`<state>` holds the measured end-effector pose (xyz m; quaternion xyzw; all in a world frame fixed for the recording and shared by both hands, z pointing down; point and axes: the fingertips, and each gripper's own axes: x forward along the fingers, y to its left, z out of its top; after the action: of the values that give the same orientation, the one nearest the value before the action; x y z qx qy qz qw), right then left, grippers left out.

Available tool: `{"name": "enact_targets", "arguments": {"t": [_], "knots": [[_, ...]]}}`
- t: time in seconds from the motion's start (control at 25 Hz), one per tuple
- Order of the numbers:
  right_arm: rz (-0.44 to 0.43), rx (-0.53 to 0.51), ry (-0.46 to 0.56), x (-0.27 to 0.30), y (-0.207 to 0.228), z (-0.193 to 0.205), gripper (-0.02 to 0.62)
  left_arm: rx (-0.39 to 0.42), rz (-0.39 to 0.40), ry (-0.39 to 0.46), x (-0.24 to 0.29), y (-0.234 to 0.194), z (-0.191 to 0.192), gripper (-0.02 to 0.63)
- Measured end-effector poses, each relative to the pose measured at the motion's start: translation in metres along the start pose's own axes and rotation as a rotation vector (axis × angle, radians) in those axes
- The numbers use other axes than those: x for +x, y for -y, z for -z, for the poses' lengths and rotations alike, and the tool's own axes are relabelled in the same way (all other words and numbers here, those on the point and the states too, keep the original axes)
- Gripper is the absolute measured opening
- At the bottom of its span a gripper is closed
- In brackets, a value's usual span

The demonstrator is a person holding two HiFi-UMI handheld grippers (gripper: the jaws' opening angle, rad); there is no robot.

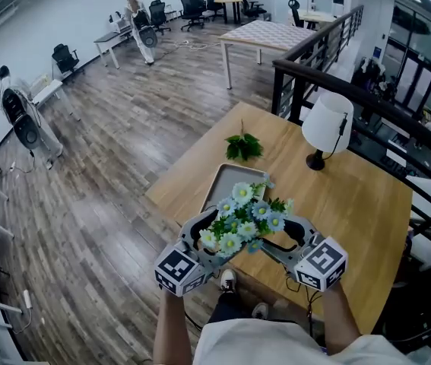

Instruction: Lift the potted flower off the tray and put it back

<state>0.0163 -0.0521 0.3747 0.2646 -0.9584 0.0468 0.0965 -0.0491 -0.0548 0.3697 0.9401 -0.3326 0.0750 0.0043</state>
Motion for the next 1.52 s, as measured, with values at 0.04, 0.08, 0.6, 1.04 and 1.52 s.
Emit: {"name": "enact_targets", "arguments": {"t": [0.04,0.08,0.6,1.04,1.52], "knots": [[0.002,-0.005,0.005,-0.004,-0.004,-0.002,0.273,0.001,0.001,0.006,-0.003,0.005,-0.003,0.428],[0.005,-0.010,0.009,-0.008,-0.008,-0.004,0.273,0.002,0.002,0.010,-0.006,0.009,-0.006,0.428],[0.000,-0.017,0.027,-0.035,-0.026,-0.013,0.273,0.006,-0.005,0.025,-0.017,0.037,-0.021,0.425],[0.010,-0.005,0.023,-0.023,-0.006,-0.013,0.273,0.004,0.005,0.007,-0.001,0.019,-0.018,0.425],[0.030,0.009,-0.005,0.021,0.037,-0.001,0.273,-0.022,0.033,-0.028,0.029,-0.034,0.003,0.425]]}}
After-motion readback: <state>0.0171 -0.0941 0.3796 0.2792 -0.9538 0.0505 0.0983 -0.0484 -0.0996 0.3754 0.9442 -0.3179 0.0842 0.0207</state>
